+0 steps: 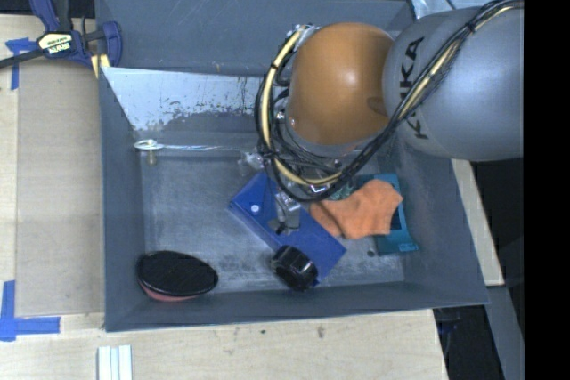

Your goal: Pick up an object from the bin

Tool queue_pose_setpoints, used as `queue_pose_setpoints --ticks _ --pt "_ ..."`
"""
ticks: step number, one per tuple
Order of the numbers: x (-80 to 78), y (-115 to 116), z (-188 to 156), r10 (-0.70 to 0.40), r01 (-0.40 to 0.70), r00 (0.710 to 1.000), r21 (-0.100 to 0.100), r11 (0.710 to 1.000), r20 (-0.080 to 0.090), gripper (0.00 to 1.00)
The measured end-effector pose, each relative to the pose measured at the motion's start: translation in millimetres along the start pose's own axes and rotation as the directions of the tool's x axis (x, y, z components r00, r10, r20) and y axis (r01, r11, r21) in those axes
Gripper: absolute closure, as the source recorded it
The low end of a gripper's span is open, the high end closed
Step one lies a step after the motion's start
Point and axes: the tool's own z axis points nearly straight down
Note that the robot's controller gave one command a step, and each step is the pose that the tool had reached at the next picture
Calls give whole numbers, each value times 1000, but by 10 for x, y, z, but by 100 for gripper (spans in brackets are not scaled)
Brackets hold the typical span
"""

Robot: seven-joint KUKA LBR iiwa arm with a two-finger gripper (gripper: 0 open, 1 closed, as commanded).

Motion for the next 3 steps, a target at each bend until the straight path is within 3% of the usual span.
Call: queue_pose_setpoints --ticks 1,2,3 --pt "-43 -392 303 274 -274 962 0 962 -1 100" --pt "-43 -393 303 274 -274 962 0 962 -1 0" --pt "-42 -393 303 274 -274 962 0 962 -1 0"
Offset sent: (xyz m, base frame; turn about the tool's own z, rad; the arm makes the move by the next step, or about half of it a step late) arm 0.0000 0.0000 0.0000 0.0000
